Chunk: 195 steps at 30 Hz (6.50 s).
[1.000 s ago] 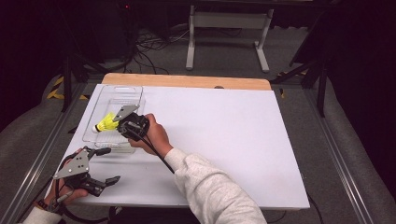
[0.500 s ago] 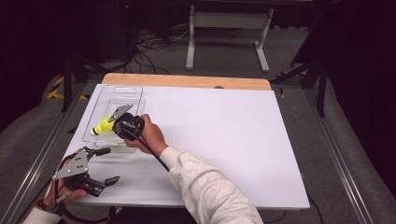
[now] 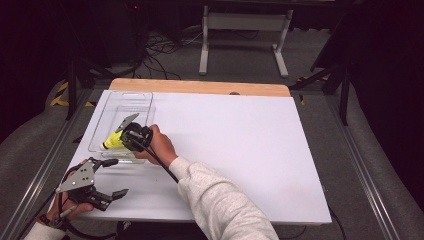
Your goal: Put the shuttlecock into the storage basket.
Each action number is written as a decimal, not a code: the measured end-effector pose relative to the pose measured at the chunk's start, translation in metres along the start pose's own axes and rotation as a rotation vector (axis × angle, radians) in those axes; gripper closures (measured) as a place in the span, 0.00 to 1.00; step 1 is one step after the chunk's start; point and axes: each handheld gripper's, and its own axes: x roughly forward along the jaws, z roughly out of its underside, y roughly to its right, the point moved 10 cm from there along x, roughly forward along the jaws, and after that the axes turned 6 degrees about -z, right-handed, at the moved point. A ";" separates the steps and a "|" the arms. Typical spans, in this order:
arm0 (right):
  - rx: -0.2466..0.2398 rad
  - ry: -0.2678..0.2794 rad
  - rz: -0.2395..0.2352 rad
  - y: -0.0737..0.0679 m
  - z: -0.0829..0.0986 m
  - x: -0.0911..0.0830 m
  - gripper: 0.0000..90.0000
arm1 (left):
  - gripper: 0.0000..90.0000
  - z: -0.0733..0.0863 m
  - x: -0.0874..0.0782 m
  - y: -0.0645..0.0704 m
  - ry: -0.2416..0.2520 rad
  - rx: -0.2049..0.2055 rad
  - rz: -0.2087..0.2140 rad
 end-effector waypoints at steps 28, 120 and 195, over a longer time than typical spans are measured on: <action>0.027 0.002 0.022 -0.005 0.006 -0.025 0.65 | 0.05 -0.001 -0.002 -0.004 0.006 0.006 -0.015; -0.063 0.223 0.336 0.020 0.080 -0.171 0.35 | 0.05 0.001 0.004 -0.006 -0.021 0.003 -0.021; -0.074 0.169 0.510 0.025 0.157 -0.244 0.07 | 0.05 0.000 0.004 -0.005 -0.024 0.010 -0.023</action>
